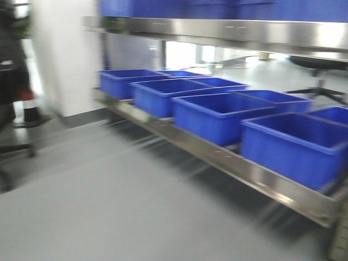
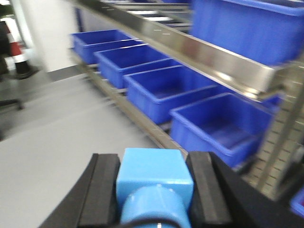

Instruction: Grab block from conveyor and place in blue bin

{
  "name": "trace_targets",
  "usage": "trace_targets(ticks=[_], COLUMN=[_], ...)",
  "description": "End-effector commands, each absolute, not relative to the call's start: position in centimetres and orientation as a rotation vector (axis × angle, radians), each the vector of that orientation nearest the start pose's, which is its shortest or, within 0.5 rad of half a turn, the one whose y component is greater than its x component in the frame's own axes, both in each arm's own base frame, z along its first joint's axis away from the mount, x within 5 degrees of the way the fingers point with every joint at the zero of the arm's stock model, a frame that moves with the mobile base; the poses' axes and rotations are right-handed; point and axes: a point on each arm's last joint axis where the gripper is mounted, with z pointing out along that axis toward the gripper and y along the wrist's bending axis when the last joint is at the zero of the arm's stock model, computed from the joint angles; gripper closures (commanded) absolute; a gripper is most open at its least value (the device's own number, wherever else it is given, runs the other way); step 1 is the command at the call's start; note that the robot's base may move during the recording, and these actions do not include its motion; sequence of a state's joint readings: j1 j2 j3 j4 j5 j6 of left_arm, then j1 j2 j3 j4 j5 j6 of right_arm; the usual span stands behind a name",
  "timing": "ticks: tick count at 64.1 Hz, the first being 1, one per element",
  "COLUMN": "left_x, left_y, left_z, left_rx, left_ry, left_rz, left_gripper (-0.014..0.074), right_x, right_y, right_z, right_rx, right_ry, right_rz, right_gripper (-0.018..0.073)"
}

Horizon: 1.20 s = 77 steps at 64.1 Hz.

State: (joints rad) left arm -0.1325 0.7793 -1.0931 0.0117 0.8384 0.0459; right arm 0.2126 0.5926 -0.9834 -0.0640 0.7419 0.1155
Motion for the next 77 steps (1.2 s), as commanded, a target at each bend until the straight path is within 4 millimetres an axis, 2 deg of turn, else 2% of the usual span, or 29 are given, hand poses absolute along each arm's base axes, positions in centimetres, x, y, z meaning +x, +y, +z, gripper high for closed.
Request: trace_targets(ticks=[1, 77], left_x=[12.89, 12.89], left_y=[-1.75, -1.75], left_z=[43.04, 43.04], left_rx=[0.18, 0.18], left_ry=[1.976, 1.976], left_rz=[-0.053, -0.053], left_gripper=[0.0707, 0.0707], right_x=[8.45, 8.45], right_y=[1.38, 1.38], right_z=[42.8, 42.8], right_rx=[-0.109, -0.109], right_ry=[1.803, 1.803], right_rz=[0.147, 0.147], right_gripper=[0.0713, 0.0713])
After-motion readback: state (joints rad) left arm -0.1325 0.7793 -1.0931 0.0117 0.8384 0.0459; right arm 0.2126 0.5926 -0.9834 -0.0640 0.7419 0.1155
